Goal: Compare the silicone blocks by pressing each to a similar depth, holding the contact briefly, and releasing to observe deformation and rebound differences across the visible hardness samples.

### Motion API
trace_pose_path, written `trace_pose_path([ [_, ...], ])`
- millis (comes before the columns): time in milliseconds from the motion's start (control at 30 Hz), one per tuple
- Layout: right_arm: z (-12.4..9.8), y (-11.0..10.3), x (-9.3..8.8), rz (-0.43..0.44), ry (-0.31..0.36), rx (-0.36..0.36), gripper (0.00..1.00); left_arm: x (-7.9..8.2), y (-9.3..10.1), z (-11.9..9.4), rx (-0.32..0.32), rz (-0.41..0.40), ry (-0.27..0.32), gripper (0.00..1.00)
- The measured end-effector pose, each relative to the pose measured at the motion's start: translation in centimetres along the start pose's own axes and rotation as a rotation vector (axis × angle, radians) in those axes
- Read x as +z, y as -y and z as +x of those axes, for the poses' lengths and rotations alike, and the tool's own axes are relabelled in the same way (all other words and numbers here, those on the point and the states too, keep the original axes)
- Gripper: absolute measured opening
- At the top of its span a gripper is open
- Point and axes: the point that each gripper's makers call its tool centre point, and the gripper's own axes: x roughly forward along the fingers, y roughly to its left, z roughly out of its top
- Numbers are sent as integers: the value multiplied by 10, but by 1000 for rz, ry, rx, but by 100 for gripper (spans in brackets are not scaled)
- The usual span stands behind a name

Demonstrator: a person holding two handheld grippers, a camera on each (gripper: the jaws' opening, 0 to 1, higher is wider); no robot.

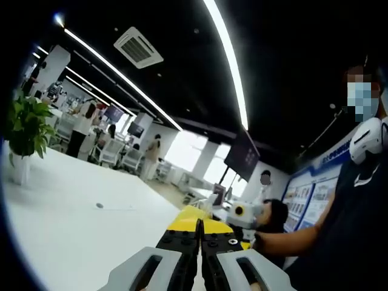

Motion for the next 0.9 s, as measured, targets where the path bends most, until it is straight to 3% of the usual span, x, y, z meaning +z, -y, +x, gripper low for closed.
trace_pose_path([
  [167,-14,11,-4,11,29,-64,96,6,-9,-7,30,-11,25,0],
  [267,-24,22,-15,-27,1,-125,96,6,-29,-14,110,-62,44,0],
  [500,-44,41,-50,-47,-57,-262,96,4,-36,-26,121,-95,55,0],
  [900,-65,45,-77,-23,-78,-347,96,4,-51,-37,141,-155,91,0],
])
